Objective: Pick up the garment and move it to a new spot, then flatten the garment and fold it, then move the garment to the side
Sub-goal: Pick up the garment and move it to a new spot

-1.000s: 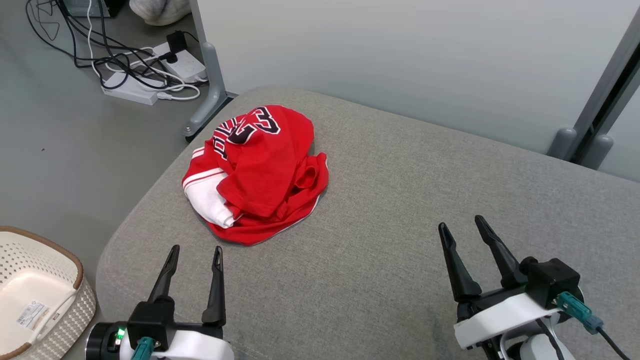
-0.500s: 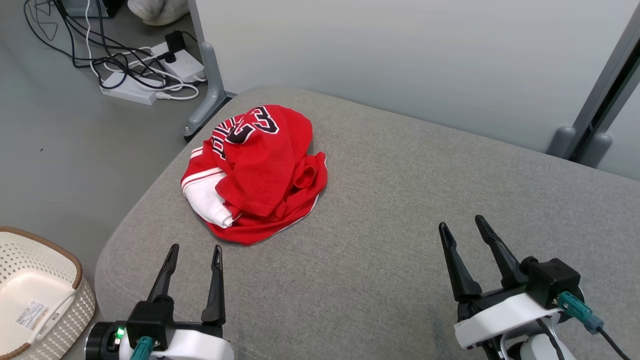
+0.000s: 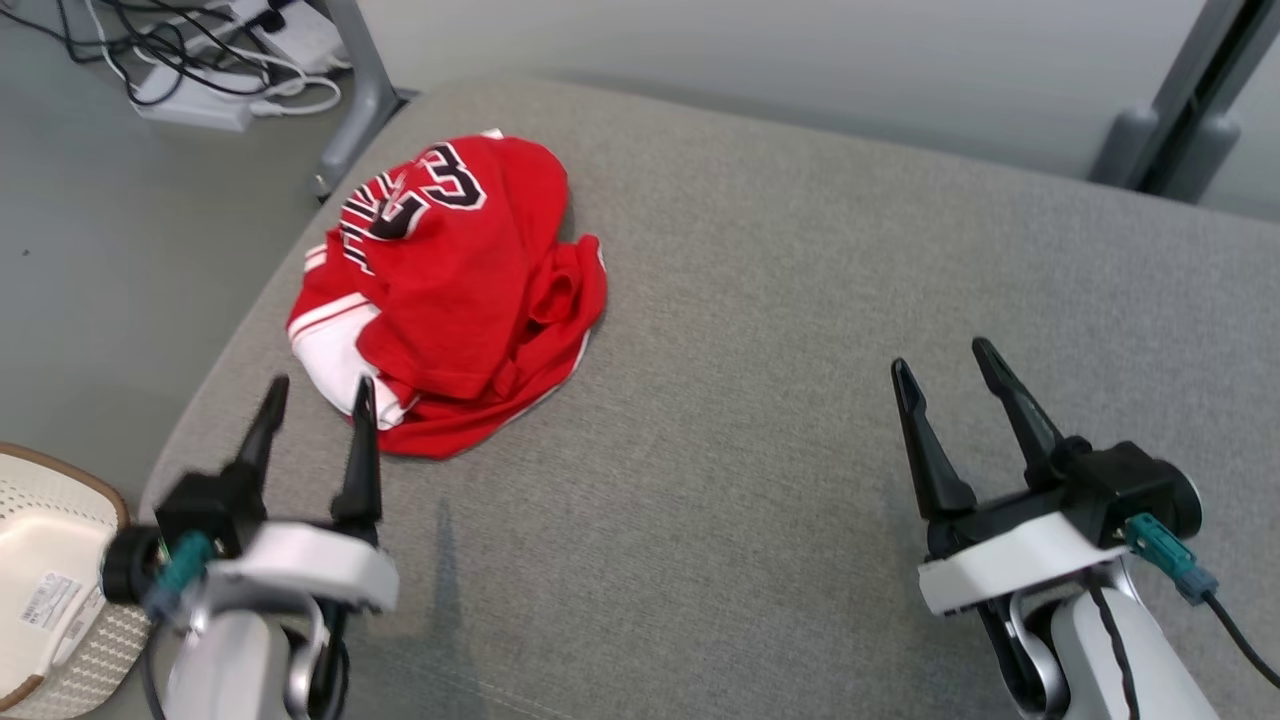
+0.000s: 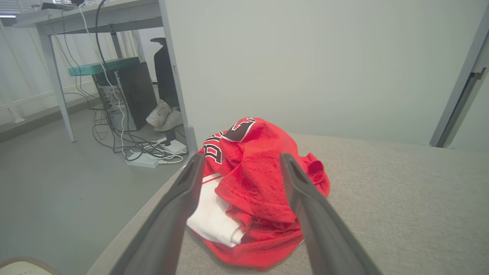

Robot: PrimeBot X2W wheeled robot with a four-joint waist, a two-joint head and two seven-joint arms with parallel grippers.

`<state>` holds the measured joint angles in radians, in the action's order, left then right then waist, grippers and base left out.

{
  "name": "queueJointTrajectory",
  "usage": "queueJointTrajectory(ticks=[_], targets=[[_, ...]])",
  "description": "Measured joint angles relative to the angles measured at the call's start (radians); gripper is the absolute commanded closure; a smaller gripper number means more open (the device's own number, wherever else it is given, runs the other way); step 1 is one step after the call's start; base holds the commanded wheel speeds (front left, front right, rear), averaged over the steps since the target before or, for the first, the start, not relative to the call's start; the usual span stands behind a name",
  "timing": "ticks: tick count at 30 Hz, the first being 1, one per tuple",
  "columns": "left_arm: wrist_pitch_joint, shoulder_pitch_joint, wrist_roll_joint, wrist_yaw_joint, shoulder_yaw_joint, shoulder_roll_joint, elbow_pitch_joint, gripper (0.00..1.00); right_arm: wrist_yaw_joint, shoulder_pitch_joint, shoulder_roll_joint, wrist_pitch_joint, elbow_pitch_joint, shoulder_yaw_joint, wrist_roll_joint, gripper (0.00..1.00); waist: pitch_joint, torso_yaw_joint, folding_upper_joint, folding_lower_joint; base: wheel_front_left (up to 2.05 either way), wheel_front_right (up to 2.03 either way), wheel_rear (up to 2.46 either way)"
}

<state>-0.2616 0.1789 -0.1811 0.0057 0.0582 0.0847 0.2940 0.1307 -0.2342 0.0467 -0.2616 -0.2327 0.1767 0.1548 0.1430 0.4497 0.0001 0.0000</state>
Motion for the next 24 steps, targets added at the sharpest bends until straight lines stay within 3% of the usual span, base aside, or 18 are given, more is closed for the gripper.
queueJointTrajectory(ticks=[12,16,24], targets=[[0.249,0.393,-0.11,-0.103,-0.04,0.14,0.2,0.0,0.0,-0.107,0.0,0.015,0.081,0.001,-0.104,0.0,0.19,-0.077,0.0,0.0,0.0,0.0,0.0],[0.338,0.488,-0.138,-0.112,-0.041,0.189,0.29,0.0,0.0,-0.128,0.0,0.017,0.094,0.02,-0.112,0.0,0.242,-0.116,0.0,0.0,0.0,0.0,0.0],[0.418,0.579,-0.176,-0.124,-0.035,0.229,0.426,0.0,0.0,-0.138,0.0,0.017,0.095,0.025,-0.117,0.0,0.289,-0.165,-0.0001,0.0,0.0,0.0,0.0]])
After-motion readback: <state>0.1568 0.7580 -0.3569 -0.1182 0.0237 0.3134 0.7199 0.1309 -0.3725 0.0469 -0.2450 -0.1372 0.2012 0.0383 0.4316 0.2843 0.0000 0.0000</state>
